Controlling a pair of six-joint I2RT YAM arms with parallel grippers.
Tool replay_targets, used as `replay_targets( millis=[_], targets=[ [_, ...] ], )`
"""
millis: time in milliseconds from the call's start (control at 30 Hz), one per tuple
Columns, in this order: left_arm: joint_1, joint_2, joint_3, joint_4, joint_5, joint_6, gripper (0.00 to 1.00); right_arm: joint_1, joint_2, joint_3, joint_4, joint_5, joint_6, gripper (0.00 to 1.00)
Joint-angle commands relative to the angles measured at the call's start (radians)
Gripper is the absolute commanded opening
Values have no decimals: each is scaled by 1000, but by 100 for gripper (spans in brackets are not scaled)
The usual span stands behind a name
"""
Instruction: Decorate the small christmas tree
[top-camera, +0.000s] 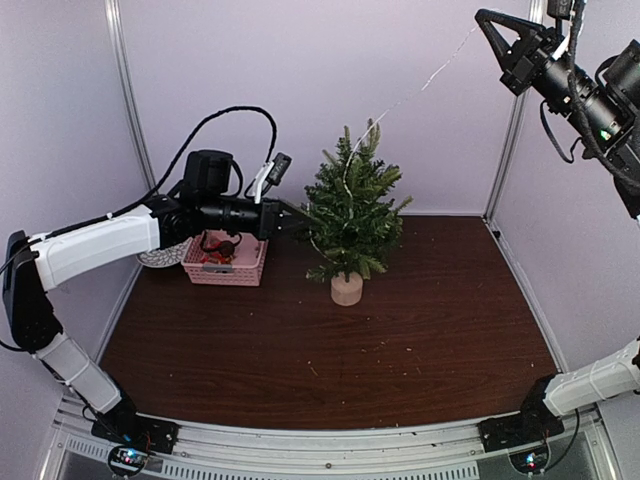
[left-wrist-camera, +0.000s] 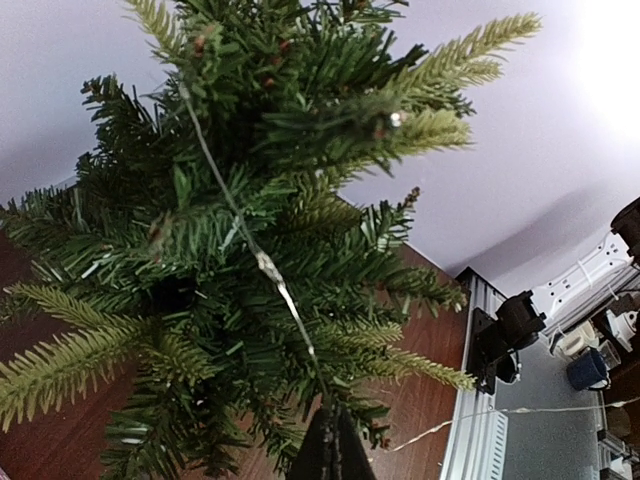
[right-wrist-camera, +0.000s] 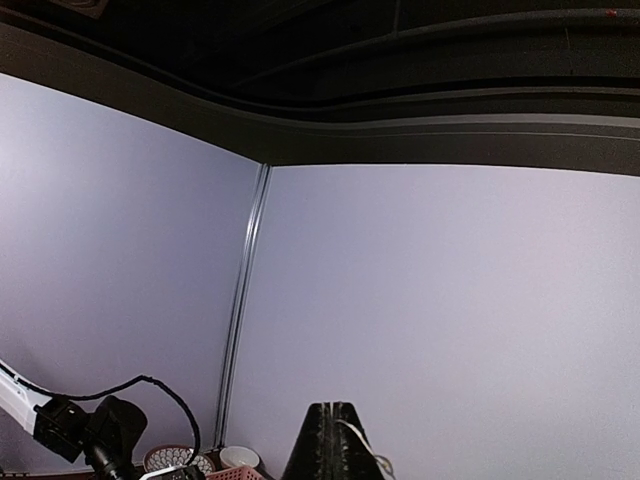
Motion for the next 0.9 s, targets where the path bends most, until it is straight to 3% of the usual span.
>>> replay_targets(
  millis=[0, 267, 600, 867],
  targets=[
    [20, -67, 16, -9, 49, 5, 0, 1, -12, 0, 3, 13, -7, 0],
    [24, -50, 34, 133, 142, -107, 0, -1, -8, 42, 13, 21, -22, 0],
    [23, 41, 38, 357, 79, -256, 0, -36, 7, 88, 41, 195, -143, 0],
    [-18, 81, 56, 363, -49, -199, 0, -71, 12, 47, 73, 335, -247, 0]
  ],
)
